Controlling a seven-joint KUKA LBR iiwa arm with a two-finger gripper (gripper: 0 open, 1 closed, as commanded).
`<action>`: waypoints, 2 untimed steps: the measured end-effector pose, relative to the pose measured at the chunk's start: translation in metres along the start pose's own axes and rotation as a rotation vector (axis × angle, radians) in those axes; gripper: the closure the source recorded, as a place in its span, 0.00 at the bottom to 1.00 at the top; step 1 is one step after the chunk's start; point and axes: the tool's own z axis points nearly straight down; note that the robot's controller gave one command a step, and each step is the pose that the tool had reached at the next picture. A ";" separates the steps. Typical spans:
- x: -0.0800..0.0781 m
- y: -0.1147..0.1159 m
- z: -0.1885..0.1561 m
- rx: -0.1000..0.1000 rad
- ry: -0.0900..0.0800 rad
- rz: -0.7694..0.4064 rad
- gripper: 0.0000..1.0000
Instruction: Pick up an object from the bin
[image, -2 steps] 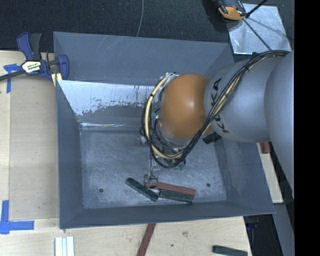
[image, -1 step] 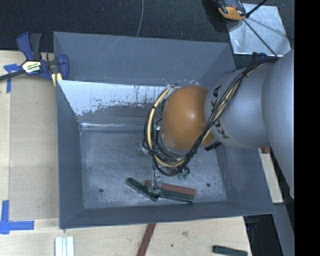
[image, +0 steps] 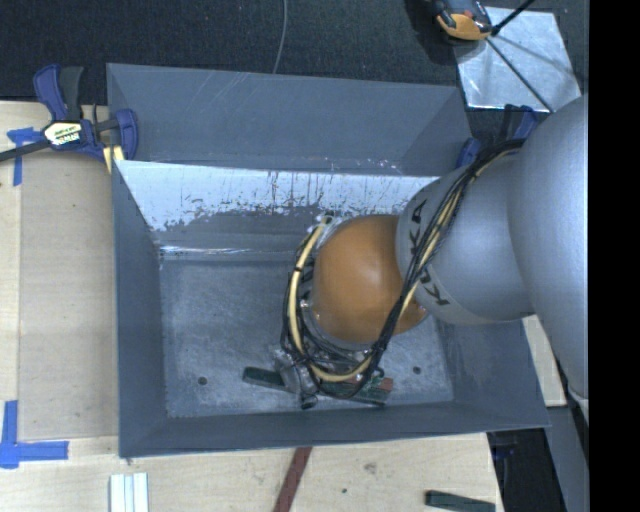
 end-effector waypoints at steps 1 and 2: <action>0.000 0.000 0.001 0.000 0.001 0.002 0.00; 0.000 -0.001 -0.001 0.001 -0.002 0.003 1.00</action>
Offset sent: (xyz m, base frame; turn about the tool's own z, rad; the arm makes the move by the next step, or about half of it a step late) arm 0.0000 0.0000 0.0000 0.0000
